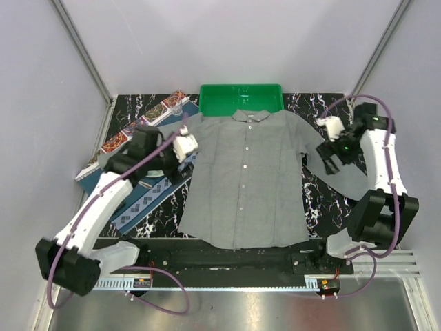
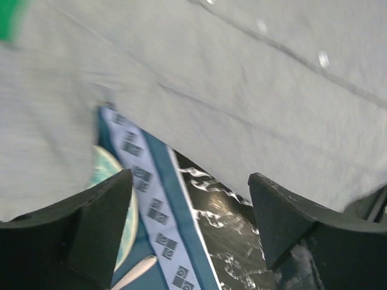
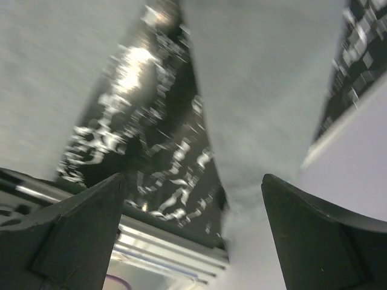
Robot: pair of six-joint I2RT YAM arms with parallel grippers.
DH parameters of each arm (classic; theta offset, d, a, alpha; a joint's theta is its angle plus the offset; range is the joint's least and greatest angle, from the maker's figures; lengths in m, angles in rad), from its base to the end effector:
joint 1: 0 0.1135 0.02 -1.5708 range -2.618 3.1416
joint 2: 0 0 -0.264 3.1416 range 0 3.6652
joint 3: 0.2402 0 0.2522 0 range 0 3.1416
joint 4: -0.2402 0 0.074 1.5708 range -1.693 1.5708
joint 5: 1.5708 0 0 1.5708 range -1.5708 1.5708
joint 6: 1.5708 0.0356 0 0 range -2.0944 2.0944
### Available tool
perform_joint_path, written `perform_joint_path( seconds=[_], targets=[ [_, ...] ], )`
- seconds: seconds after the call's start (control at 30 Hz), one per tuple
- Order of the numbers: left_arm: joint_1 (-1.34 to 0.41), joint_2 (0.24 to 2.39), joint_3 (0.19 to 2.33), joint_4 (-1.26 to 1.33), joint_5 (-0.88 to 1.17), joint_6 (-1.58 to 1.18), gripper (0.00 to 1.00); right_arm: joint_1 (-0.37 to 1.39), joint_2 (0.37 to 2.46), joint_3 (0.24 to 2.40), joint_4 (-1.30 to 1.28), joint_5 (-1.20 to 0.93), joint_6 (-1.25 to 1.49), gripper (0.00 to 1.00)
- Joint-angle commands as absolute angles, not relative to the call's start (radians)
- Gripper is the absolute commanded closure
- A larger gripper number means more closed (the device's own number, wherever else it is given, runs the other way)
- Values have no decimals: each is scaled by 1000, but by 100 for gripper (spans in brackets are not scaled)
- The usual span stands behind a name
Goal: Pin the brooch onto the clothing
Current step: Flatten out the crumpled clothing at the center of the board.
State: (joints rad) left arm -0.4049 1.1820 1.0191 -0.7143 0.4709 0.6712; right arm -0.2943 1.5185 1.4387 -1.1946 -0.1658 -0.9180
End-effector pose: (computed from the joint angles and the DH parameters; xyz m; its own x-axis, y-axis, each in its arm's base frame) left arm 0.2133 -0.1090 0.2960 -0.1693 0.6756 -0.7176 0.9232 0.3635 0.1244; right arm 0.2764 -0.0776 0.3131 -0.7466 -0.5924 -0.3028 -0.5813 0.8022 -0.1361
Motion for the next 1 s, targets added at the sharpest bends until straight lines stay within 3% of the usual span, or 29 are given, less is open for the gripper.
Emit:
perform_joint_path(
  seconds=[0.0, 0.07, 0.23, 0.37, 0.5, 0.7, 0.97],
  targets=[
    [-283, 1043, 1126, -565, 545, 415, 8, -56, 1467, 1418, -1201, -290, -720, 0],
    [-198, 977, 1152, -523, 537, 266, 1, -6, 1457, 1402, -1149, -278, -683, 0],
    [-163, 960, 1227, -547, 343, 34, 1, 106, 1454, 1521, -1112, -380, -536, 0],
    [-152, 1072, 1339, -822, 337, 277, 1, 146, 1434, 1580, -1016, -425, -495, 0],
    [-94, 1080, 1319, -1043, 417, 481, 1, 231, 1428, 1583, -1028, -442, -566, 0],
    [-77, 1005, 1158, -1126, 373, 686, 1, 472, 1557, 1499, -1103, -318, -595, 0],
    [144, 1011, 1108, -1183, 457, 729, 2, 678, 1776, 1436, -867, -276, -482, 0]
  ],
)
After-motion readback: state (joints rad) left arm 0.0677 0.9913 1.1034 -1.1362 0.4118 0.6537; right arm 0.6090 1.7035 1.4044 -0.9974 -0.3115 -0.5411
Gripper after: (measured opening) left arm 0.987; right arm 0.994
